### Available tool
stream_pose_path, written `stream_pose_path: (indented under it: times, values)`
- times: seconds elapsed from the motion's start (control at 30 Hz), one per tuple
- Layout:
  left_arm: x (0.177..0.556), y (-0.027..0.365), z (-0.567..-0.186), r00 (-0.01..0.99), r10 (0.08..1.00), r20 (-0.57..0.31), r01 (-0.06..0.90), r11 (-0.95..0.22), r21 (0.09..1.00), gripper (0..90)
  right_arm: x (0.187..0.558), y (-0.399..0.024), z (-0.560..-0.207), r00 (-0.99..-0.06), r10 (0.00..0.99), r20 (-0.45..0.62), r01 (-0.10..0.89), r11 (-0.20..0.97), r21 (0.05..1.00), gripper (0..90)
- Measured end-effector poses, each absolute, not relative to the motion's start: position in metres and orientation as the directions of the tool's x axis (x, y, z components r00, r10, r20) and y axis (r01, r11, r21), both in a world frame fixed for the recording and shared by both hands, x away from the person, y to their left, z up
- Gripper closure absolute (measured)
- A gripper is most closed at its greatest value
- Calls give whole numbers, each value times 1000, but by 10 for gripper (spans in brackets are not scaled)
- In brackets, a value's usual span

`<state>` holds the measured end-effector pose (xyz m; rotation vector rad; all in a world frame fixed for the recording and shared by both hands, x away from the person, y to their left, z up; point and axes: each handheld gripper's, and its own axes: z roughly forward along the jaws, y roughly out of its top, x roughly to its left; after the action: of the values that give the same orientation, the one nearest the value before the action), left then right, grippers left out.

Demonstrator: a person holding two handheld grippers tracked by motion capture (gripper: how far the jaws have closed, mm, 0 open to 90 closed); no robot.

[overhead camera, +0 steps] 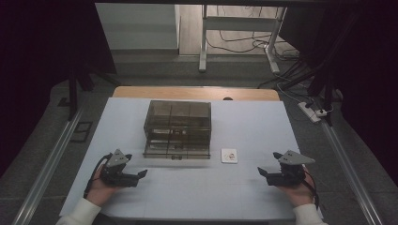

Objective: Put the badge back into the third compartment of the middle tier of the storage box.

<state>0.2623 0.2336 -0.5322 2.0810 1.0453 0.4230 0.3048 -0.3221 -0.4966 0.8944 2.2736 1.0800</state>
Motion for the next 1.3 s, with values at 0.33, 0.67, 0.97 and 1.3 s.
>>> stream_pose_path:
  times: [0.33, 0.67, 0.97, 1.3]
  values:
    - [262, 234, -533, 609, 792, -37, 542, -382, 749, 119, 308, -313, -484, -699, 703, -134, 340, 491, 802, 146]
    - [261, 234, -532, 607, 794, -36, 543, -381, 749, 119, 312, -308, -478, -715, 688, -127, 338, 498, 798, 139]
    - [261, 234, -533, 608, 793, -33, 542, -384, 748, 120, 316, -296, -475, -753, 645, -127, 333, 540, 773, 154]
    - [262, 234, -533, 607, 794, -34, 544, -384, 746, 120, 324, -281, -473, -773, 618, -144, 317, 573, 756, 157]
